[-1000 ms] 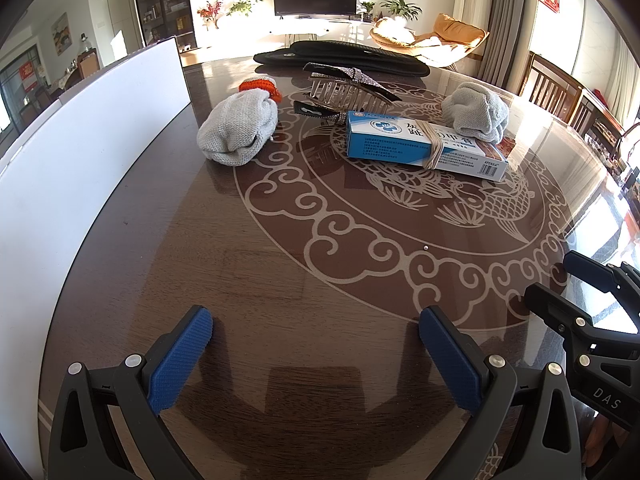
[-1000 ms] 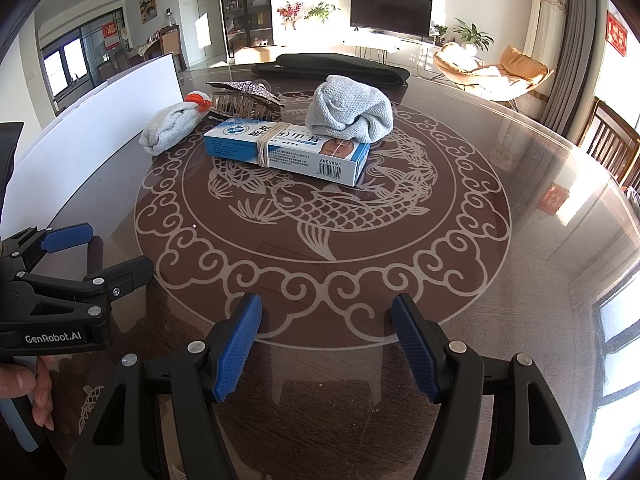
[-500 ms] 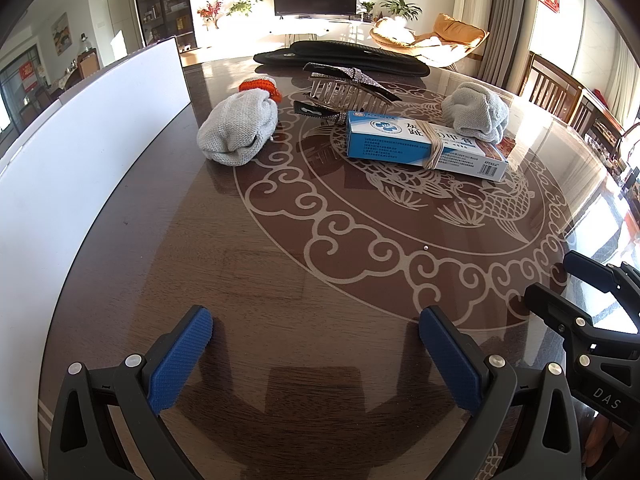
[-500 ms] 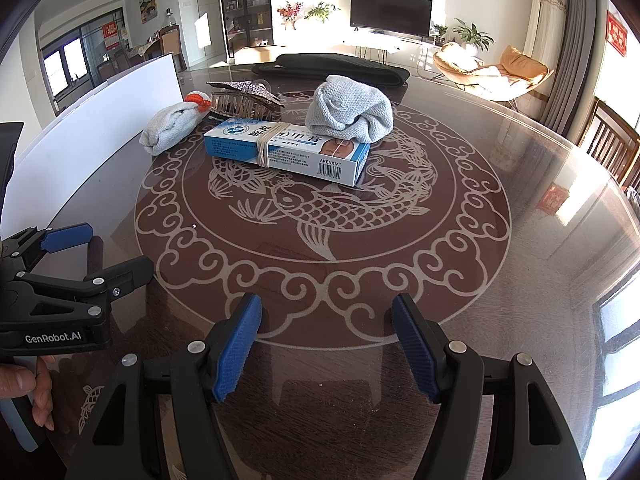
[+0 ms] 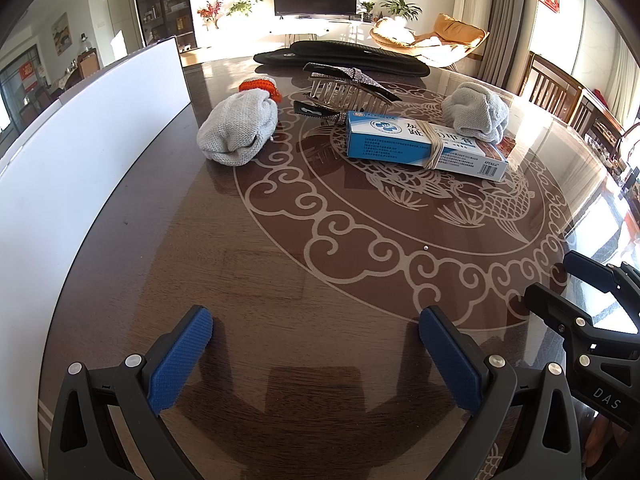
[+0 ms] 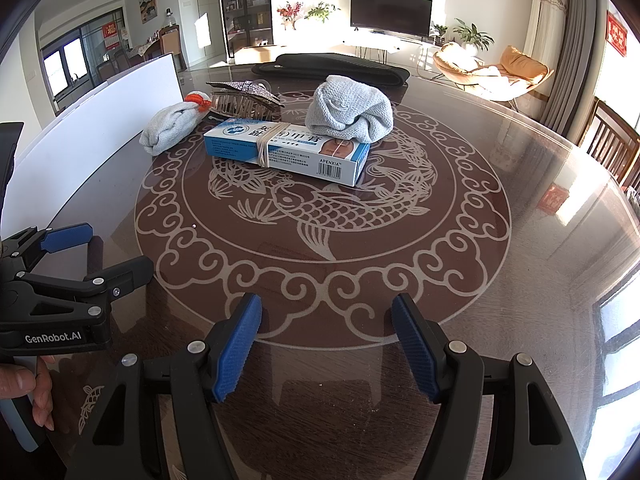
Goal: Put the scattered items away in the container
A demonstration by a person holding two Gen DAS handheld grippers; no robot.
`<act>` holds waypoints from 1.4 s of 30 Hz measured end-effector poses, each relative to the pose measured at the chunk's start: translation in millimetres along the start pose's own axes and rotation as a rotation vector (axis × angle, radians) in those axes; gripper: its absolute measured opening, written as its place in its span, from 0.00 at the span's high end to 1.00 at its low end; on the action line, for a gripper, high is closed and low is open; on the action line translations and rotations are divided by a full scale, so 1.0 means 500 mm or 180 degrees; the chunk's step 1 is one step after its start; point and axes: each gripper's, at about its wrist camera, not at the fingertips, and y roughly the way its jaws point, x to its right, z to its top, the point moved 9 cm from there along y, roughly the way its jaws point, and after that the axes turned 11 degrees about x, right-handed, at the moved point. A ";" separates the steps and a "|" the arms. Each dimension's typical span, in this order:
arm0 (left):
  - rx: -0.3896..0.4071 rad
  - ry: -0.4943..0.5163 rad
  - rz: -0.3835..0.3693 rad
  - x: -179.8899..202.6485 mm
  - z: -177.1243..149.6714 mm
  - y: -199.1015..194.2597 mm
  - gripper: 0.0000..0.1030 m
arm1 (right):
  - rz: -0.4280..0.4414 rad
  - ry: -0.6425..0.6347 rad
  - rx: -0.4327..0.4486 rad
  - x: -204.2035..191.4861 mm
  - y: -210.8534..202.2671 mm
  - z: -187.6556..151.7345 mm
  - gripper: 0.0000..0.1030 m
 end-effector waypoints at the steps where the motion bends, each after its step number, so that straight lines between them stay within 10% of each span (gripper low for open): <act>1: 0.0000 0.0000 0.0000 0.000 0.000 0.000 0.00 | 0.0000 0.0000 0.0000 0.000 0.000 0.000 0.33; 14: -0.0005 0.0006 -0.0005 -0.002 0.003 0.003 0.00 | -0.0097 0.0060 0.0039 0.012 -0.005 0.002 0.34; 20: -0.0005 0.0006 -0.0005 -0.002 0.003 0.003 0.00 | -0.0103 0.0398 0.0556 0.090 -0.038 0.091 0.34; 32: -0.0003 0.0010 -0.0013 -0.002 0.001 0.001 0.00 | -0.0047 0.0357 -0.0222 0.198 0.211 0.202 0.33; 40: -0.0157 -0.0183 -0.0048 -0.050 -0.003 -0.008 0.00 | 0.1708 -0.0500 -0.0584 -0.033 0.139 0.137 0.33; 42: -0.0118 -0.0464 -0.0269 -0.061 0.003 -0.019 0.00 | 0.1777 -0.0573 -0.0558 -0.050 0.110 0.117 0.34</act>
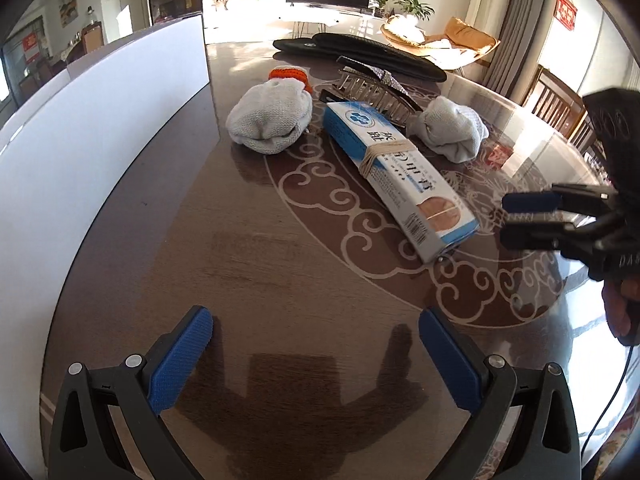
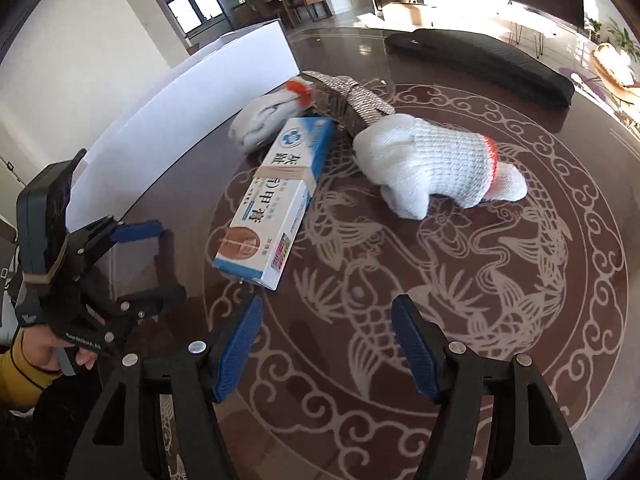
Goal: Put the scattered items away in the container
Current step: 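Reach the left tool toward the blue-and-white nail cream box, then lower the left tool around the nail cream box and close it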
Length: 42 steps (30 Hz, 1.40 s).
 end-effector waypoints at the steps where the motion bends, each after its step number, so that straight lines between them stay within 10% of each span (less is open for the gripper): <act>1: 0.0021 -0.0114 -0.0107 -0.001 0.003 -0.004 0.00 | -0.0162 -0.0027 0.0047 0.005 -0.006 -0.004 0.34; 5: 0.0061 -0.0147 -0.0097 -0.001 0.005 -0.001 0.00 | -0.0801 0.0212 0.0297 0.068 -0.017 0.017 0.33; 11: 0.0019 -0.0003 -0.0054 0.004 -0.001 0.000 0.00 | -0.0932 0.0515 0.0326 0.075 0.056 0.084 0.33; 18: 0.0191 0.0106 -0.0171 0.000 0.020 -0.041 0.00 | -0.0421 0.0317 0.0413 -0.006 0.135 0.134 0.33; 26: 0.0173 -0.0035 -0.0360 0.016 0.047 -0.009 0.00 | -0.0401 0.0930 0.0508 0.043 0.010 0.017 0.34; 32: -0.0001 0.0466 0.0218 0.030 0.056 0.074 0.00 | -0.0749 0.0875 0.0776 0.038 -0.059 -0.059 0.34; 42: 0.0102 0.0437 0.0278 0.034 0.075 0.104 0.00 | -0.1179 0.0581 0.0683 0.015 -0.063 -0.077 0.33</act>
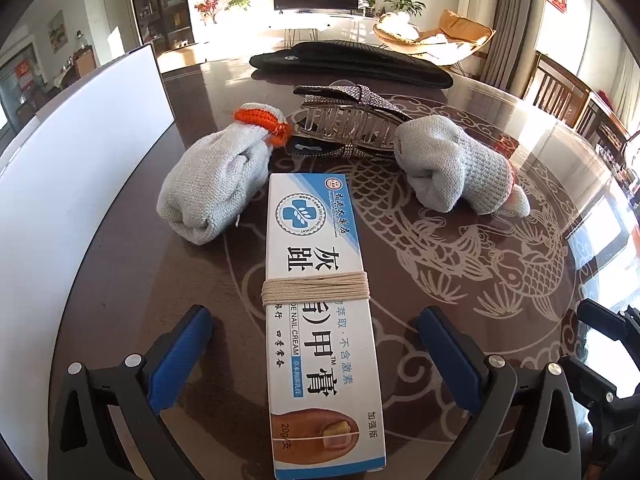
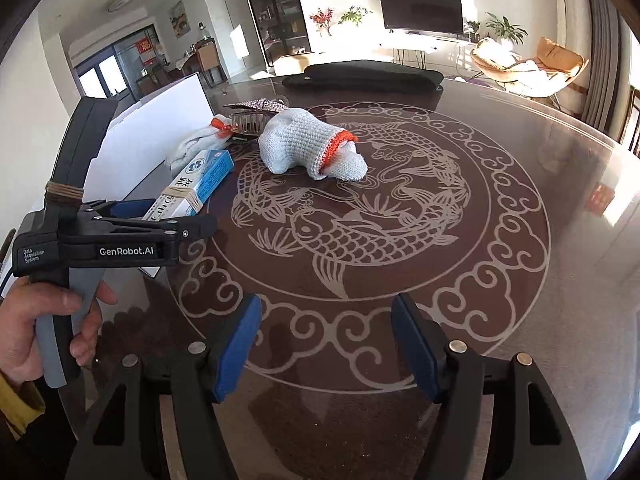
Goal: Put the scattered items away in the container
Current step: 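Lower the left tool around the nail cream box and close it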
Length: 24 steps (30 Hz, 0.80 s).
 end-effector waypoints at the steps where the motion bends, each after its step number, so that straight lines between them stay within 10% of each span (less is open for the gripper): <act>1: 0.0012 -0.0007 0.0001 -0.001 -0.001 -0.002 0.00 | -0.0043 -0.0051 -0.0013 -0.002 0.001 -0.002 0.33; 24: 0.0032 -0.0031 0.0027 0.001 0.003 -0.005 0.00 | -0.0086 -0.0104 -0.0022 0.000 -0.006 -0.005 0.33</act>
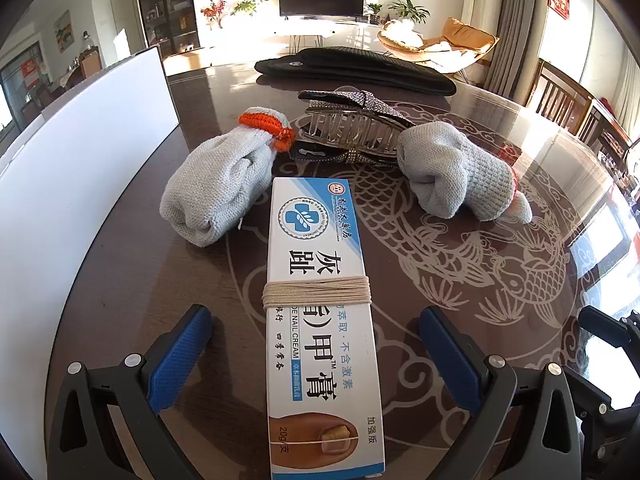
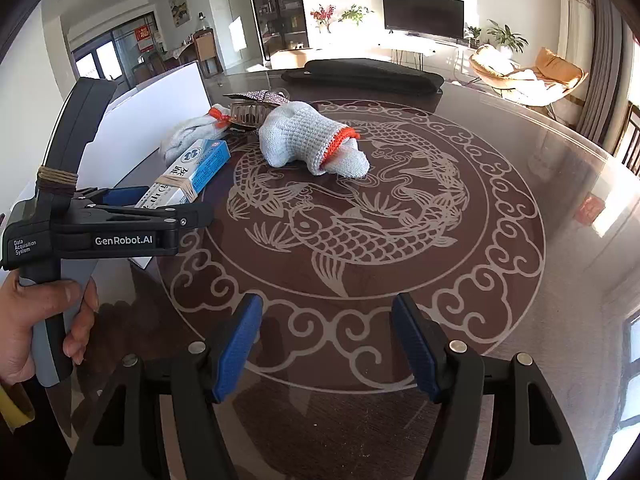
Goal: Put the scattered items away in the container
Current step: 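Lower the left tool around the nail cream box and close it, then grasp the white orange-cuffed glove with the right tool while the left tool lifts the box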
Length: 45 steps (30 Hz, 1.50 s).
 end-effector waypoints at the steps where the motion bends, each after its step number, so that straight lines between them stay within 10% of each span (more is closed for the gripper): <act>1: 0.0000 0.0000 0.0000 0.000 0.000 0.000 0.00 | 0.0000 0.0000 0.0000 0.000 0.000 0.000 0.33; 30: -0.0021 0.0068 -0.0045 0.006 0.000 -0.005 0.00 | 0.0004 0.0003 0.0001 0.000 -0.001 0.000 0.33; 34: 0.0185 0.0154 -0.0095 0.012 0.001 -0.035 0.59 | 0.0015 0.0014 0.0004 -0.001 -0.002 0.000 0.33; 45: 0.0052 -0.0183 -0.0220 -0.073 -0.070 -0.114 0.61 | 0.0265 -0.1027 0.0266 -0.043 0.041 0.127 0.33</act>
